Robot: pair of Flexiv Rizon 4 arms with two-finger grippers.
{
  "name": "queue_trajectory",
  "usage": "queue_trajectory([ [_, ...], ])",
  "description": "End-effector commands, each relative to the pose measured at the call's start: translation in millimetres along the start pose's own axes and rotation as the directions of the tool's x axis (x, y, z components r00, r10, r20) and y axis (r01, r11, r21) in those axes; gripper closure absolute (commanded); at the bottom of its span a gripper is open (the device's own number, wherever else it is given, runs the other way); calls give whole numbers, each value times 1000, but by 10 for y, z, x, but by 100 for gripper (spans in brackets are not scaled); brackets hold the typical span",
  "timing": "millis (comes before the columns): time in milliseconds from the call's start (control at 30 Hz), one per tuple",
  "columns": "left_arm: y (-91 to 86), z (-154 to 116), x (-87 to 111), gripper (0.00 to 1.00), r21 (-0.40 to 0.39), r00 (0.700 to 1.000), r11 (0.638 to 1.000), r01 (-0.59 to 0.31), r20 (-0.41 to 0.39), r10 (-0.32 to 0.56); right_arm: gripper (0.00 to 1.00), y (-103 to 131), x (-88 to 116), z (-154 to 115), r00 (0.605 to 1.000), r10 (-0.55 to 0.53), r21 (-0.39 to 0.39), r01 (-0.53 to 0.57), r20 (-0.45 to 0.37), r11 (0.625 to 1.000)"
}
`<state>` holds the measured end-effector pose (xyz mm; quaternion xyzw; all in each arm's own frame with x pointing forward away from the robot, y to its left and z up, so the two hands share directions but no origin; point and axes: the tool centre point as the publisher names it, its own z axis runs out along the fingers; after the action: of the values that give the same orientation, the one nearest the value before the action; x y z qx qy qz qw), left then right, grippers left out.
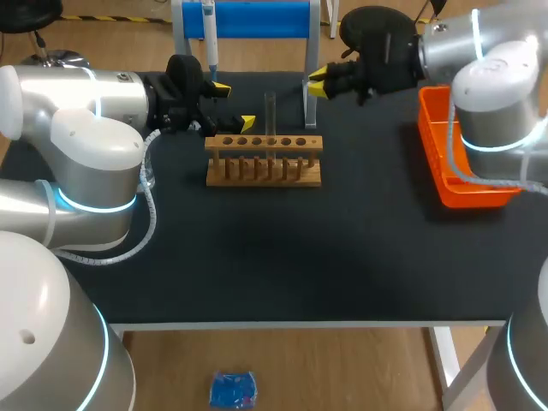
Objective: Invert the test tube, pick up the pipette, mount the tip to pipette, aspirate from beaker and dispense into the tube, eject the tip, return the pipette, and cap with the stopper.
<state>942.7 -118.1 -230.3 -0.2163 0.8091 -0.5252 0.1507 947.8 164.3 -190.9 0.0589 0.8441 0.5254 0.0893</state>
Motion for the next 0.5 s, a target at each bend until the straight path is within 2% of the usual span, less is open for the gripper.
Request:
queue_trajectory([
  [33, 19, 5, 4, 0, 8, 1000, 1000, -1, 2, 1, 100, 47, -139, 207, 1000, -5, 13, 5, -30, 1000],
  [500, 19, 5, 4, 0, 8, 1000, 1000, -1, 2, 1, 100, 163, -252, 526, 998, -12, 29, 14, -66, 999],
])
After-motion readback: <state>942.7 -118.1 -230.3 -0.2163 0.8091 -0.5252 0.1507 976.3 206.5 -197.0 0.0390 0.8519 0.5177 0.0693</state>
